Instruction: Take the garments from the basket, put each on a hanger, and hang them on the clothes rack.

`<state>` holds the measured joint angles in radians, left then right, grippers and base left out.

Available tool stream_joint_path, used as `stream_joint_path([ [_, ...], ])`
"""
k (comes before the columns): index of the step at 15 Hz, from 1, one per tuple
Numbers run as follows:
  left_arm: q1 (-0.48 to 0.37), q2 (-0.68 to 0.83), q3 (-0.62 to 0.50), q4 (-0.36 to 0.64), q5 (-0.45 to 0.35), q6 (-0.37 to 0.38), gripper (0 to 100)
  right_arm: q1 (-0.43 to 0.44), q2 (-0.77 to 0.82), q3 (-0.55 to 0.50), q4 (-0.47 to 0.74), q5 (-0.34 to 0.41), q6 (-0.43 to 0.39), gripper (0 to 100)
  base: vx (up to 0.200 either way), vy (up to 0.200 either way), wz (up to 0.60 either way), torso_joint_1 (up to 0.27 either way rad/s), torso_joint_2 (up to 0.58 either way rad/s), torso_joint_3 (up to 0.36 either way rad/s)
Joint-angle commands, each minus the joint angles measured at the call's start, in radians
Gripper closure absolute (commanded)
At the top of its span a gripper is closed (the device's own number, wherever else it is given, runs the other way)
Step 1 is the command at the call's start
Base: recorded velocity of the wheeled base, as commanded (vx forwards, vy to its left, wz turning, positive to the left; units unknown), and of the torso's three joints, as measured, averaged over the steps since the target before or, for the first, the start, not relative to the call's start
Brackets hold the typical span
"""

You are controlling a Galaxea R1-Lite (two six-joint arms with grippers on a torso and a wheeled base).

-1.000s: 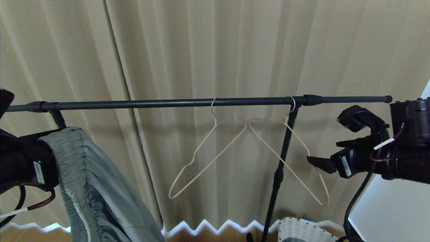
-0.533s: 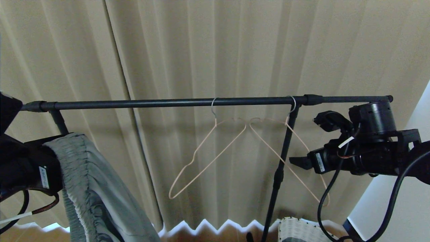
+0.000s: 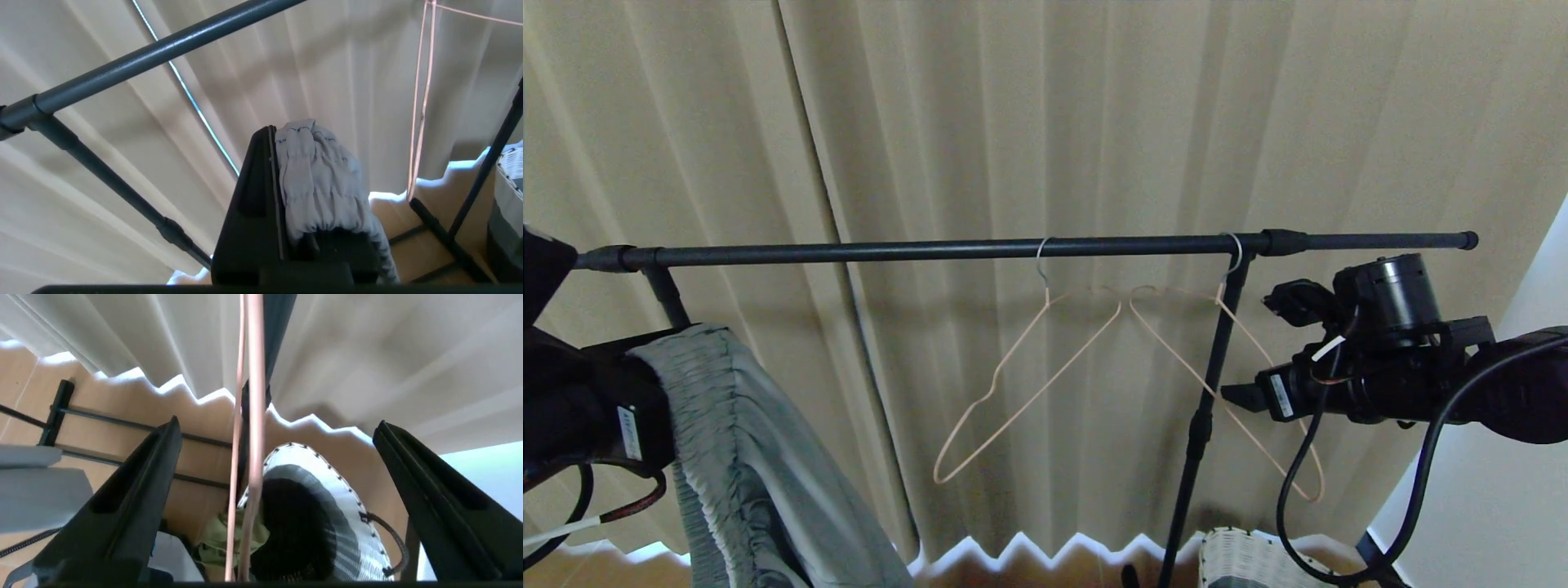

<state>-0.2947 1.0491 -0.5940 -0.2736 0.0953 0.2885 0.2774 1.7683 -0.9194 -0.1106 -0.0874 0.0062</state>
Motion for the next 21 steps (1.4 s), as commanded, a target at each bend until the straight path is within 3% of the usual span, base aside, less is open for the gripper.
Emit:
stream_joint_path([
  [1, 0.000, -0.008, 0.002, 0.002, 0.000, 0.000, 100, 0.000, 0.007, -0.003, -0.003, -0.002, 0.000, 100, 0.000, 0.000, 0.00, 0.000, 0.00, 0.000],
  [8, 0.000, -0.031, 0.008, 0.002, 0.003, 0.006, 100, 0.000, 0.010, -0.024, 0.005, -0.003, -0.002, 100, 0.000, 0.000, 0.00, 0.000, 0.00, 0.000],
  [14, 0.000, -0.031, 0.007, 0.001, 0.004, 0.015, 100, 0.002, -0.107, -0.010, 0.005, -0.002, 0.000, 100, 0.000, 0.000, 0.00, 0.000, 0.00, 0.000],
  [21, 0.000, -0.024, 0.026, -0.001, 0.003, 0.044, 100, 0.031, -0.259, 0.123, -0.015, -0.018, 0.000, 100, 0.000, 0.000, 0.00, 0.000, 0.00, 0.000],
])
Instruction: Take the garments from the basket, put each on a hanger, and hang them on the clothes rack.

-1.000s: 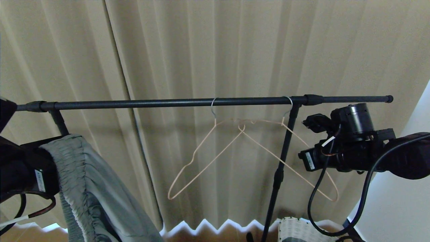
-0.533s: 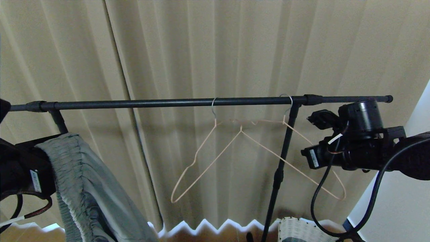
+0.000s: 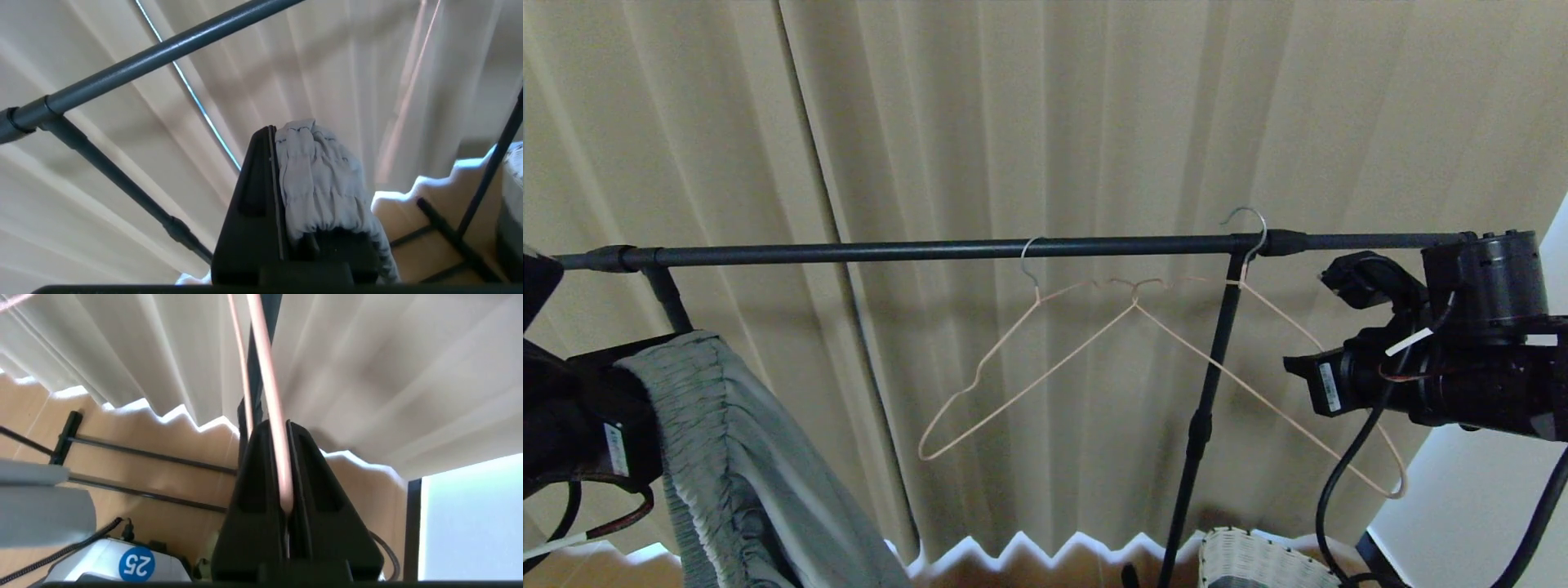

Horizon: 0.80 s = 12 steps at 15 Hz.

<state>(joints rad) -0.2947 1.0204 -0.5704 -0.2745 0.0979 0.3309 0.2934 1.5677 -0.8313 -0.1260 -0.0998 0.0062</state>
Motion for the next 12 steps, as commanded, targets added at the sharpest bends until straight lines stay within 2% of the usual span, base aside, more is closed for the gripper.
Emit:
stream_joint_path([
  [1, 0.000, 0.004, 0.006, 0.000, 0.000, 0.013, 100, 0.029, -0.069, 0.050, 0.000, -0.017, 0.000, 100, 0.000, 0.000, 0.00, 0.000, 0.00, 0.000],
  [4, 0.000, 0.004, 0.007, 0.000, 0.000, 0.019, 100, 0.047, -0.069, 0.077, -0.001, -0.063, 0.001, 100, 0.000, 0.000, 0.00, 0.000, 0.00, 0.000],
  [12, 0.002, 0.003, 0.007, 0.000, 0.003, 0.016, 100, 0.082, -0.078, 0.127, -0.003, -0.064, 0.003, 100, 0.000, 0.000, 0.00, 0.000, 0.00, 0.000],
])
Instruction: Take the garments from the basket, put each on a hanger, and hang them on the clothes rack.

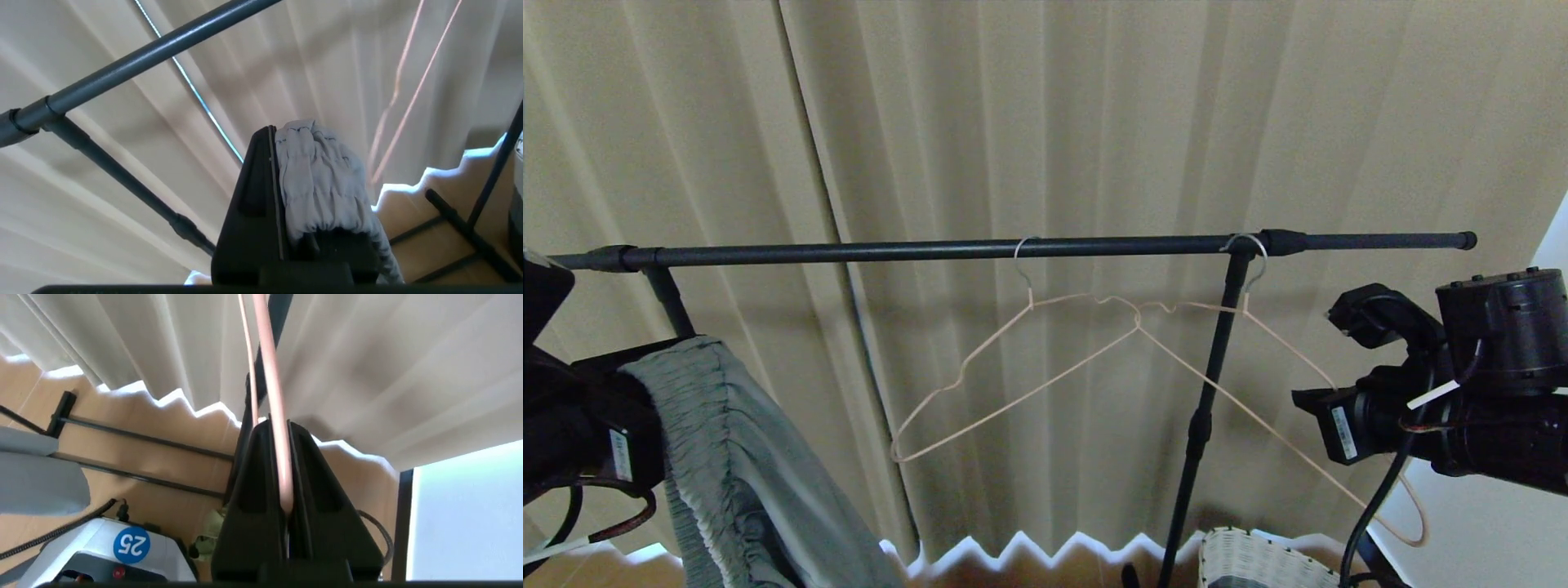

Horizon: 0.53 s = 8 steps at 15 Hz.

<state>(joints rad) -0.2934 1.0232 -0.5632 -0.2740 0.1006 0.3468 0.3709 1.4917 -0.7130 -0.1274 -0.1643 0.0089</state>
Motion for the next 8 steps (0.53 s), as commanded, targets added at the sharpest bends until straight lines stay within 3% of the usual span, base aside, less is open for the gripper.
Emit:
stream_joint_path([
  [1, 0.000, 0.002, -0.001, -0.001, 0.001, 0.000, 100, 0.014, -0.004, 0.017, 0.000, 0.000, 0.000, 100, -0.200, 0.000, 0.00, -0.002, 0.00, 0.002],
  [8, 0.000, 0.003, 0.000, -0.001, 0.001, 0.000, 100, 0.042, -0.053, 0.121, 0.000, 0.000, 0.000, 100, -0.200, 0.000, 0.00, 0.000, 0.00, 0.004],
])
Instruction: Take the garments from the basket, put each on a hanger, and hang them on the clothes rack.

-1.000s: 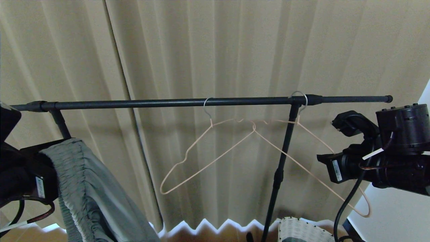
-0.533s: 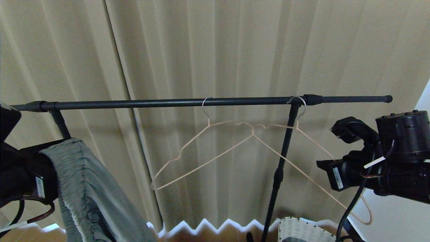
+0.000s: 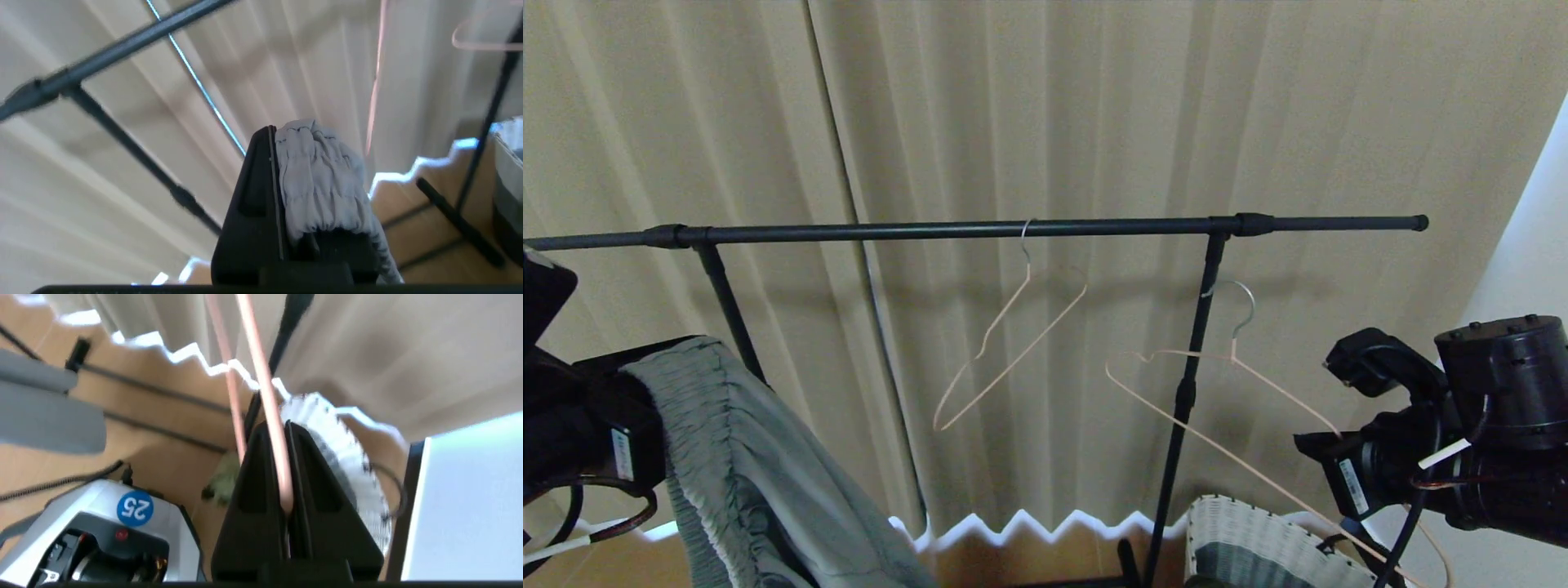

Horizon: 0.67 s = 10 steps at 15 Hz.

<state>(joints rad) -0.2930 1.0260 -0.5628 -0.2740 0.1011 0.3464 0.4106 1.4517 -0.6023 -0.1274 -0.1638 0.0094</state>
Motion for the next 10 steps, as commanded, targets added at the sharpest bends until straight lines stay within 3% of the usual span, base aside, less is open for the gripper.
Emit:
stream_joint_path([
  [1, 0.000, 0.000, 0.001, -0.001, 0.000, 0.000, 100, 0.002, -0.019, 0.012, 0.000, 0.000, 0.000, 100, -0.200, 0.000, 0.00, 0.002, 0.00, -0.002],
  [4, -0.002, 0.002, 0.011, -0.001, 0.000, 0.005, 100, 0.002, -0.030, 0.019, -0.001, 0.004, 0.003, 100, -0.200, 0.000, 0.00, -0.001, 0.00, 0.004],
  [5, -0.002, 0.002, 0.018, -0.001, -0.001, 0.006, 100, 0.004, -0.037, 0.018, -0.011, 0.010, 0.006, 100, 0.000, 0.000, 0.00, 0.000, 0.00, 0.000],
  [10, -0.006, 0.062, 0.009, 0.001, -0.001, 0.006, 100, 0.137, 0.007, 0.009, -0.293, 0.067, 0.109, 100, 0.000, 0.000, 0.00, 0.000, 0.00, 0.000],
])
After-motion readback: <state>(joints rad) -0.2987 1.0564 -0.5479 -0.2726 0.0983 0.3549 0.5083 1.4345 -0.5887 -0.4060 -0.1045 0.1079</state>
